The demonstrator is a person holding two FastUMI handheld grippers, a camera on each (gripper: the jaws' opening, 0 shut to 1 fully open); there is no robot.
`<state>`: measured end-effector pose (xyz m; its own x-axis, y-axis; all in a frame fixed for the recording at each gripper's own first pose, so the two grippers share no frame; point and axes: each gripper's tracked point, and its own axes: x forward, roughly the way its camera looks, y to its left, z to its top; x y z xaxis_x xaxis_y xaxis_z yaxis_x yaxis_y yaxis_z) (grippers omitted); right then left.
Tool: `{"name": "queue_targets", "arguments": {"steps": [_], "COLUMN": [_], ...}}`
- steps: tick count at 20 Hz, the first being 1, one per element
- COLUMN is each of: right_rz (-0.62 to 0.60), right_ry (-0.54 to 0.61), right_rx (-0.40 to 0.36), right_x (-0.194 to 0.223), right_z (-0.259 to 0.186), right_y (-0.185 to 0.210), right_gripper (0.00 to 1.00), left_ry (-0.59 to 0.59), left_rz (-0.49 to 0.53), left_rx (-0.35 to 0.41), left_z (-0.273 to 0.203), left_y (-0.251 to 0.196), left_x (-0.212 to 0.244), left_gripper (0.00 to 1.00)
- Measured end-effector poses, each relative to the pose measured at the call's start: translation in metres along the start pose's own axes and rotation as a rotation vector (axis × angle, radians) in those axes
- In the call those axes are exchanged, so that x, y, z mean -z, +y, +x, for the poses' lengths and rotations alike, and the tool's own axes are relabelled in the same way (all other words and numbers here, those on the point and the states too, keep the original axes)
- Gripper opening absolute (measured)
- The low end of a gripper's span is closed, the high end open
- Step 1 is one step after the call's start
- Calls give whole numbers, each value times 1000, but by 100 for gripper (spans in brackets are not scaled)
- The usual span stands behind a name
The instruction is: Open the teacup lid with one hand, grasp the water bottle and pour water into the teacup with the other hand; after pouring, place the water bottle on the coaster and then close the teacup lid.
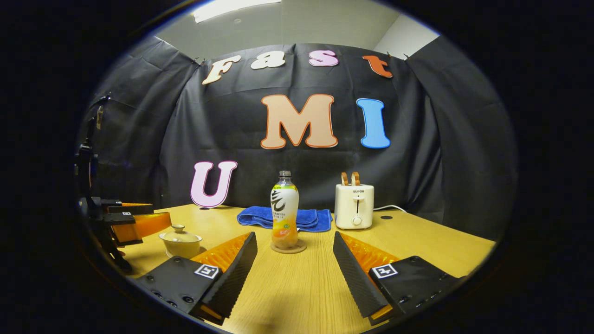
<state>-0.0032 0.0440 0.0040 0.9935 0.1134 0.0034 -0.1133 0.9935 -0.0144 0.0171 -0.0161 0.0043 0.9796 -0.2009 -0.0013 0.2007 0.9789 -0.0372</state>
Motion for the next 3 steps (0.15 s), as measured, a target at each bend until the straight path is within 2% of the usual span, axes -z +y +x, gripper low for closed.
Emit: {"name": "queue_targets", "arguments": {"steps": [3], "right_rz": [28], "right_ry": [24], "right_rx": [15], "right_x": [13], "right_z": [-1], "right_y": [-5], "right_gripper": [100], "left_ry": [6], "left_rz": [-15], "left_rx": [2], "left_z": [-3], "left_y": [-1], "left_x": [4], "left_gripper": [86]}}
